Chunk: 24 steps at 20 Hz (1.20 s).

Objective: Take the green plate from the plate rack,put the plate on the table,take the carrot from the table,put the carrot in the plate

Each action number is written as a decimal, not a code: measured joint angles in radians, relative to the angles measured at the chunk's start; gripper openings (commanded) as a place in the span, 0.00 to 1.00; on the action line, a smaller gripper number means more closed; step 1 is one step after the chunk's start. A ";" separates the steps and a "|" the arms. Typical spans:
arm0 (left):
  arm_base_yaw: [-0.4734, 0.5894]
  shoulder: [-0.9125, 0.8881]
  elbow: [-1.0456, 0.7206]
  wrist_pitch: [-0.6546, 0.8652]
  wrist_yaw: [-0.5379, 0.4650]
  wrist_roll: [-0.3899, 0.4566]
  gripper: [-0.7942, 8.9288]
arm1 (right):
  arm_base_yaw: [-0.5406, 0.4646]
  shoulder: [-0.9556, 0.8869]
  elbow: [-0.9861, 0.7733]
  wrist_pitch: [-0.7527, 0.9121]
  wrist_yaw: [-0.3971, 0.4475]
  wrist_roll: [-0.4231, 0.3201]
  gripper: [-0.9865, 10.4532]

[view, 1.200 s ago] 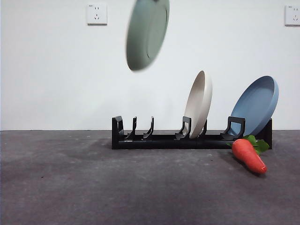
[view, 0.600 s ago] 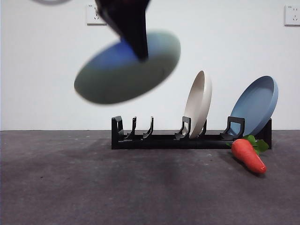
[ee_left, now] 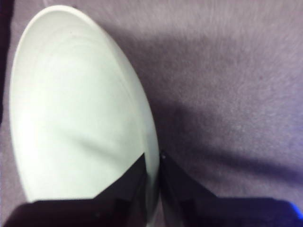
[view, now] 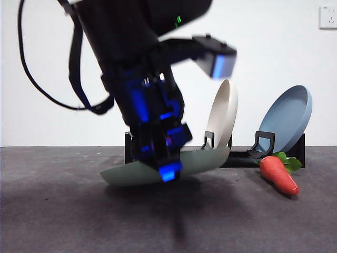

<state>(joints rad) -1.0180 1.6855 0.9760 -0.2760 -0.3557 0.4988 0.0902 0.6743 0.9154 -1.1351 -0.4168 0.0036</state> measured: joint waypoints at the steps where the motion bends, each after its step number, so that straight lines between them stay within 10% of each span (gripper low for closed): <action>1: -0.002 0.018 0.000 0.013 -0.005 0.007 0.07 | 0.000 0.000 0.000 0.000 0.000 0.000 0.66; 6: -0.003 0.067 0.010 0.040 0.030 0.021 0.11 | 0.000 0.000 0.000 0.000 0.000 0.000 0.66; 9: 0.000 0.073 0.012 0.026 0.087 -0.026 0.31 | 0.000 0.000 0.000 0.000 0.000 0.000 0.66; 24: -0.002 -0.274 0.217 -0.166 0.095 -0.280 0.31 | 0.000 0.172 0.001 0.169 0.001 0.010 0.66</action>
<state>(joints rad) -1.0203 1.4120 1.1927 -0.4419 -0.2604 0.2192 0.0902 0.8463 0.9161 -0.9665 -0.4160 0.0135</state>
